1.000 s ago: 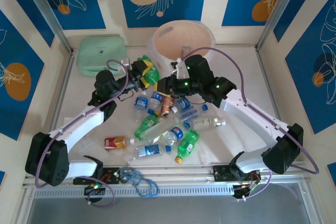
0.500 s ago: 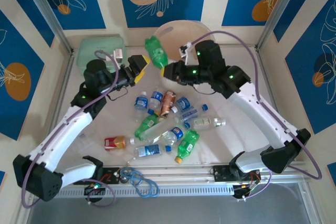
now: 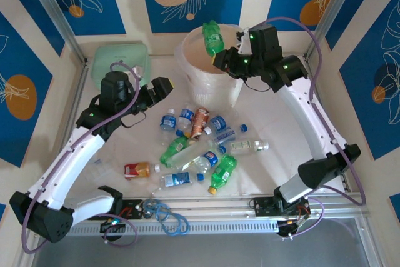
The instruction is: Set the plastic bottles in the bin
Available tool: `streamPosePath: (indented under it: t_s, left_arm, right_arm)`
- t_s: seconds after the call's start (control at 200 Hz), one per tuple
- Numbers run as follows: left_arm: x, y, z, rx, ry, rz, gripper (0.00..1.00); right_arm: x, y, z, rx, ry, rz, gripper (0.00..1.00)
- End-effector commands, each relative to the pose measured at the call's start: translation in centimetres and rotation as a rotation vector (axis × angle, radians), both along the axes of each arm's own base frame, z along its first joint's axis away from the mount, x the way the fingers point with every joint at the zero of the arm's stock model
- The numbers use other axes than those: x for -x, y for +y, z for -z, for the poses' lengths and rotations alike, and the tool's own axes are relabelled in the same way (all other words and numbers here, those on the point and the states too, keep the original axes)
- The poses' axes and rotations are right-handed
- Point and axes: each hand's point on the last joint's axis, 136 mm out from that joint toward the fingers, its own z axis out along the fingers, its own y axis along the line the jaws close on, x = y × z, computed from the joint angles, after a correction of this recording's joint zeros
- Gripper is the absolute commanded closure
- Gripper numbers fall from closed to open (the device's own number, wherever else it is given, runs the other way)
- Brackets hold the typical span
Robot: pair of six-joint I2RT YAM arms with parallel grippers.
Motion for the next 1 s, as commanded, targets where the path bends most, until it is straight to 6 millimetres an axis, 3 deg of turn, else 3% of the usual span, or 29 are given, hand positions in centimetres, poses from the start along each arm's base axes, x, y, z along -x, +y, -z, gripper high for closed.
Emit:
streamPosePath:
  t_s: [0.0,0.235,0.365,0.5,0.77,0.995]
  left_arm:
    - [0.1,0.1,0.8,-0.037,0.008,0.005,0.02]
    - [0.1,0.0,1.9,-0.048,0.03,0.011,0.05]
    - [0.1,0.2,2.4,-0.065,0.041,0.012,0.06]
    - [0.3,0.2,3.2,-0.093,0.062,0.02,0.1]
    - [1.7,1.7,5.7,-0.251,0.094,0.054,0.2]
    - [3.5,1.9,7.5,-0.332,0.101,0.134,0.22]
  right_arm:
    - [-0.2,-0.7,-0.4,0.012,0.0,0.007,0.75]
    - [-1.1,-1.5,-0.1,0.017,0.009,0.028,0.49]
    - [-1.1,-1.9,-0.5,0.02,0.0,0.033,0.42]
    - [-0.4,-1.9,-0.8,0.021,-0.01,0.022,0.41]
    - [4.1,-0.4,-0.3,0.072,-0.079,-0.047,0.42]
    - [8.5,0.0,2.4,0.096,-0.071,-0.085,0.41]
